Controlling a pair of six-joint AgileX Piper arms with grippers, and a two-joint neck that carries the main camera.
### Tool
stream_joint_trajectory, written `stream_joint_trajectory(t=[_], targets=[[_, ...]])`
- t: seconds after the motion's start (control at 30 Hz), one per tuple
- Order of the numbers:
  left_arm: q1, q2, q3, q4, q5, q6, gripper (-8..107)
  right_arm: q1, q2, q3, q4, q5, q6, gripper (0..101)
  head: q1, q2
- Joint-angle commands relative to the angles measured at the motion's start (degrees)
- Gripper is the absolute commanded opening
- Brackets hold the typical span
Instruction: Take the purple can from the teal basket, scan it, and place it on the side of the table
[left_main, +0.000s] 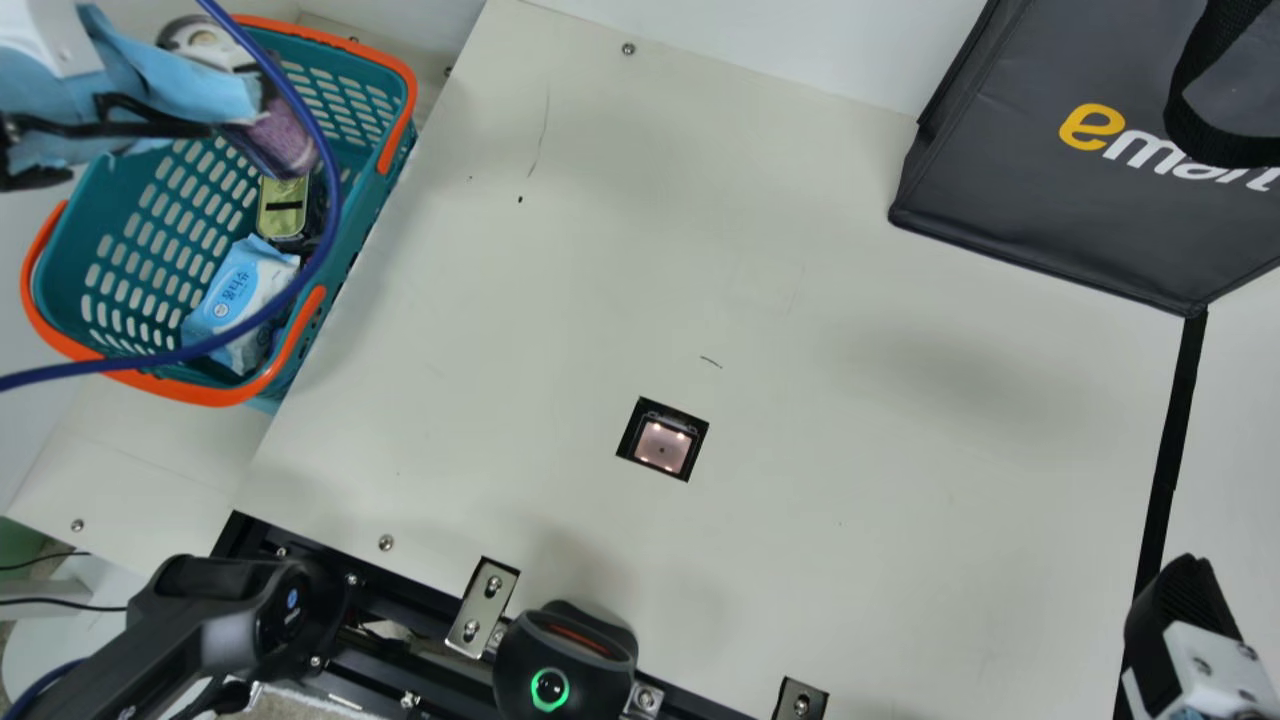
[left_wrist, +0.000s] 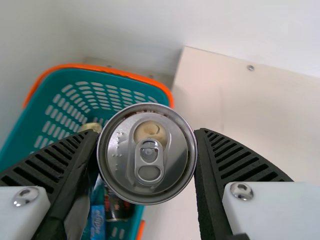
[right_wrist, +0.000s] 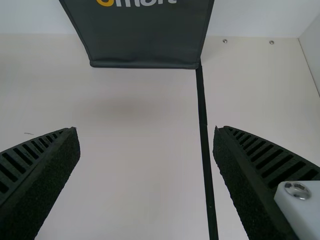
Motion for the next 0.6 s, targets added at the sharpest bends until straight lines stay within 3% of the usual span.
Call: stream_joint_trajectory(t=[0.0, 0.57], targets=[[-4.9, -0.6, 0.3, 0.5, 0.9, -2.9, -8, 0.0, 0.0, 0.0, 0.0, 0.0, 0.0, 95, -1.7, 0.1], [-29.1, -2.6, 2.8, 3.8, 4.8, -17.5, -8, 0.0, 0.0, 0.0, 0.0, -0.1, 0.0, 95, -1.7, 0.1]])
